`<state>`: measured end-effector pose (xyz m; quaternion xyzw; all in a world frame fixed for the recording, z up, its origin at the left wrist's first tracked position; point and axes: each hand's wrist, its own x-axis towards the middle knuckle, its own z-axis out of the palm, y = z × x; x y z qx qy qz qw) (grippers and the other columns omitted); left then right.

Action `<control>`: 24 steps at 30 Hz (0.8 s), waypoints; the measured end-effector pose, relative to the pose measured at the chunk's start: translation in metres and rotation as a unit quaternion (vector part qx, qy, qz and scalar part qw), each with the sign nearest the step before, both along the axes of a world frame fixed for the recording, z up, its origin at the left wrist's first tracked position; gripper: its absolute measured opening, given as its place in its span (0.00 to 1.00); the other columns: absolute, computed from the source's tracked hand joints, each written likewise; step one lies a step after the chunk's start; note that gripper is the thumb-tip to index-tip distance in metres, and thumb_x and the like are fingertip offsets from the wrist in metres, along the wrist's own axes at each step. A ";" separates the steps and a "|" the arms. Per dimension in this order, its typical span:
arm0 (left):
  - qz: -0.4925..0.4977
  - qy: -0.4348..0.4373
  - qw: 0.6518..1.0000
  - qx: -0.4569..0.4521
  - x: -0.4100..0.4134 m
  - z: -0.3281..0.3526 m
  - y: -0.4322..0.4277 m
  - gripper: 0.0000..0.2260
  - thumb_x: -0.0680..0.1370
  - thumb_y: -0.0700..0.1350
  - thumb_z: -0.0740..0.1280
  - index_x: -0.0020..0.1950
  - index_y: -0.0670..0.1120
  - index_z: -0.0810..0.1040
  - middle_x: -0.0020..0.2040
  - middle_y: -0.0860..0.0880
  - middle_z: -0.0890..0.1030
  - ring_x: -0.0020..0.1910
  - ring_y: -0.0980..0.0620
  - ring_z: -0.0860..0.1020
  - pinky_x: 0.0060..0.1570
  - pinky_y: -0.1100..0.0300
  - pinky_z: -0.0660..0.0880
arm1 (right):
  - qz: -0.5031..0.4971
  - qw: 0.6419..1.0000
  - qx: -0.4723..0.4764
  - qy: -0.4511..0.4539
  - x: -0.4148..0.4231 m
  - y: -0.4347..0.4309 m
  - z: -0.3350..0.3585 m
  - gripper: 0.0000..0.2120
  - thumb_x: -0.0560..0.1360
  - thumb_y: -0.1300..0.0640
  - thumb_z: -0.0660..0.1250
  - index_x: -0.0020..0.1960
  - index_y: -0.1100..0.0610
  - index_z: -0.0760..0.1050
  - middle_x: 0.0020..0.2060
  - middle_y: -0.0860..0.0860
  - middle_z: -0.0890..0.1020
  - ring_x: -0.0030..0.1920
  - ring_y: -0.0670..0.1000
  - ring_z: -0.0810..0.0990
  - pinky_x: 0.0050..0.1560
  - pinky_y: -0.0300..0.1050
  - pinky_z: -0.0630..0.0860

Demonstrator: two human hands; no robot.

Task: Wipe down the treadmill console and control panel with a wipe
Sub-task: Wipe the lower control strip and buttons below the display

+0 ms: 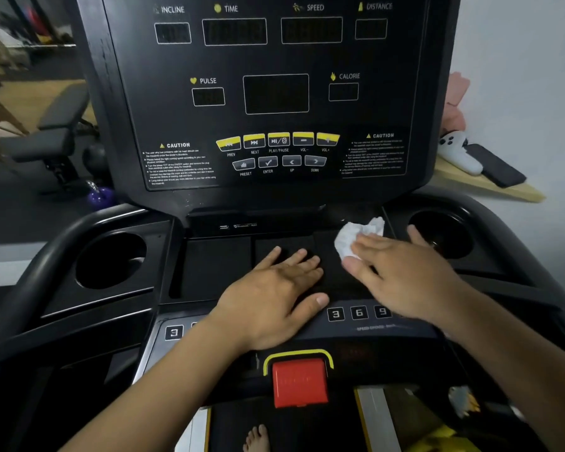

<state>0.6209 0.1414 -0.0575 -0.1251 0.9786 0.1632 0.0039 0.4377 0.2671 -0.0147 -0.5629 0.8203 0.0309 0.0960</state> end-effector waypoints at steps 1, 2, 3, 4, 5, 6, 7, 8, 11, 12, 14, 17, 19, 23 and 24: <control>0.004 -0.005 1.000 -0.018 0.000 0.000 0.000 0.35 0.78 0.66 0.40 0.79 0.51 0.59 0.80 0.53 0.57 0.79 0.57 0.48 0.78 0.53 0.41 | 0.008 1.000 -0.001 -0.011 0.007 -0.007 -0.002 0.35 0.76 0.35 0.38 0.76 0.49 0.61 0.78 0.44 0.58 0.77 0.42 0.53 0.76 0.60 0.43; 0.011 -0.009 0.999 -0.037 0.000 0.000 -0.001 0.35 0.78 0.67 0.40 0.80 0.51 0.56 0.81 0.53 0.54 0.80 0.56 0.46 0.78 0.52 0.41 | 0.021 0.999 -0.001 -0.029 0.014 -0.010 -0.006 0.36 0.75 0.34 0.38 0.77 0.48 0.58 0.78 0.44 0.55 0.77 0.41 0.49 0.76 0.60 0.42; 0.021 -0.011 0.998 -0.054 0.000 0.000 -0.001 0.35 0.78 0.67 0.40 0.81 0.52 0.53 0.81 0.53 0.52 0.80 0.55 0.44 0.78 0.50 0.40 | 0.034 0.998 -0.002 -0.050 0.021 -0.008 -0.010 0.36 0.75 0.33 0.37 0.78 0.46 0.55 0.78 0.42 0.52 0.77 0.39 0.46 0.76 0.59 0.40; 0.035 -0.012 0.997 -0.067 0.000 0.000 -0.001 0.35 0.77 0.68 0.39 0.81 0.51 0.50 0.81 0.53 0.49 0.80 0.54 0.42 0.78 0.48 0.39 | 0.043 0.997 -0.005 -0.068 0.024 -0.002 -0.012 0.36 0.74 0.32 0.35 0.78 0.44 0.54 0.78 0.40 0.50 0.76 0.37 0.44 0.76 0.59 0.38; 0.051 -0.014 0.996 -0.077 0.001 0.000 0.000 0.36 0.77 0.68 0.39 0.81 0.51 0.48 0.82 0.52 0.46 0.80 0.53 0.40 0.77 0.47 0.38 | 0.047 0.996 -0.007 -0.076 0.023 0.007 -0.013 0.36 0.74 0.31 0.33 0.77 0.42 0.54 0.77 0.38 0.50 0.75 0.36 0.44 0.76 0.59 0.37; 0.067 -0.015 0.994 -0.083 0.000 0.001 0.000 0.37 0.77 0.69 0.38 0.81 0.52 0.46 0.81 0.52 0.44 0.79 0.52 0.38 0.77 0.46 0.37 | 0.045 0.996 -0.008 -0.073 0.019 0.017 -0.013 0.37 0.72 0.31 0.31 0.77 0.40 0.55 0.76 0.35 0.51 0.75 0.34 0.44 0.75 0.59 0.36; 0.080 -0.015 0.993 -0.086 -0.001 0.001 0.001 0.37 0.76 0.69 0.38 0.81 0.52 0.45 0.81 0.51 0.42 0.79 0.51 0.36 0.77 0.45 0.36 | 0.035 0.997 -0.006 -0.062 0.012 0.024 -0.010 0.38 0.71 0.31 0.30 0.76 0.39 0.56 0.75 0.34 0.52 0.74 0.33 0.45 0.75 0.59 0.36; 0.089 -0.017 0.992 -0.086 -0.002 0.001 0.001 0.37 0.76 0.70 0.38 0.81 0.53 0.43 0.81 0.51 0.39 0.79 0.50 0.35 0.76 0.44 0.35 | 0.021 0.999 -0.001 -0.048 0.004 0.027 -0.008 0.38 0.71 0.31 0.29 0.76 0.39 0.57 0.75 0.34 0.53 0.74 0.33 0.47 0.75 0.60 0.36; 0.097 -0.030 0.990 -0.097 -0.005 0.000 0.003 0.37 0.75 0.71 0.37 0.80 0.54 0.40 0.81 0.50 0.37 0.78 0.48 0.33 0.76 0.43 0.34 | -0.012 1.000 0.000 -0.021 -0.006 0.007 -0.005 0.33 0.76 0.35 0.36 0.76 0.43 0.60 0.77 0.40 0.57 0.76 0.38 0.52 0.75 0.63 0.38; 0.100 -0.034 0.989 -0.103 -0.005 0.000 0.003 0.37 0.75 0.71 0.37 0.80 0.54 0.40 0.81 0.50 0.37 0.78 0.47 0.32 0.76 0.43 0.34 | -0.013 1.000 -0.003 -0.023 -0.002 -0.004 -0.005 0.32 0.78 0.36 0.38 0.76 0.45 0.60 0.77 0.42 0.57 0.76 0.40 0.52 0.75 0.63 0.39; 0.102 -0.040 0.988 -0.108 -0.005 0.000 0.004 0.37 0.75 0.71 0.37 0.80 0.55 0.40 0.81 0.50 0.37 0.78 0.47 0.32 0.76 0.43 0.34 | 0.008 0.999 -0.012 -0.046 0.012 -0.016 -0.008 0.31 0.78 0.36 0.40 0.77 0.46 0.58 0.78 0.43 0.55 0.77 0.41 0.49 0.75 0.63 0.41; 0.104 -0.050 0.988 -0.101 -0.005 0.000 0.003 0.36 0.76 0.71 0.39 0.81 0.55 0.42 0.81 0.49 0.38 0.78 0.48 0.32 0.76 0.43 0.35 | 0.054 0.996 -0.015 -0.075 0.022 0.003 -0.011 0.32 0.76 0.34 0.37 0.77 0.41 0.56 0.77 0.38 0.52 0.76 0.37 0.45 0.76 0.61 0.38; 0.108 -0.055 0.987 -0.102 -0.007 0.000 0.003 0.37 0.75 0.72 0.39 0.81 0.55 0.44 0.81 0.48 0.42 0.79 0.48 0.36 0.77 0.45 0.37 | 0.048 0.997 -0.003 -0.055 0.012 0.021 -0.008 0.35 0.74 0.32 0.32 0.76 0.39 0.57 0.76 0.35 0.53 0.74 0.34 0.45 0.75 0.61 0.36; 0.113 -0.058 0.988 -0.092 -0.008 0.001 0.004 0.37 0.74 0.72 0.38 0.81 0.57 0.47 0.82 0.48 0.49 0.80 0.49 0.45 0.78 0.49 0.43 | 0.004 1.000 -0.001 -0.008 -0.008 0.004 -0.007 0.35 0.75 0.32 0.34 0.76 0.42 0.59 0.77 0.40 0.56 0.76 0.40 0.52 0.75 0.65 0.41; 0.114 -0.062 0.987 -0.092 -0.008 0.002 0.005 0.37 0.74 0.72 0.38 0.80 0.57 0.48 0.82 0.48 0.50 0.80 0.49 0.45 0.78 0.48 0.43 | -0.002 1.000 -0.008 -0.011 -0.004 -0.005 -0.009 0.33 0.76 0.33 0.37 0.76 0.43 0.59 0.78 0.42 0.56 0.77 0.42 0.51 0.75 0.65 0.42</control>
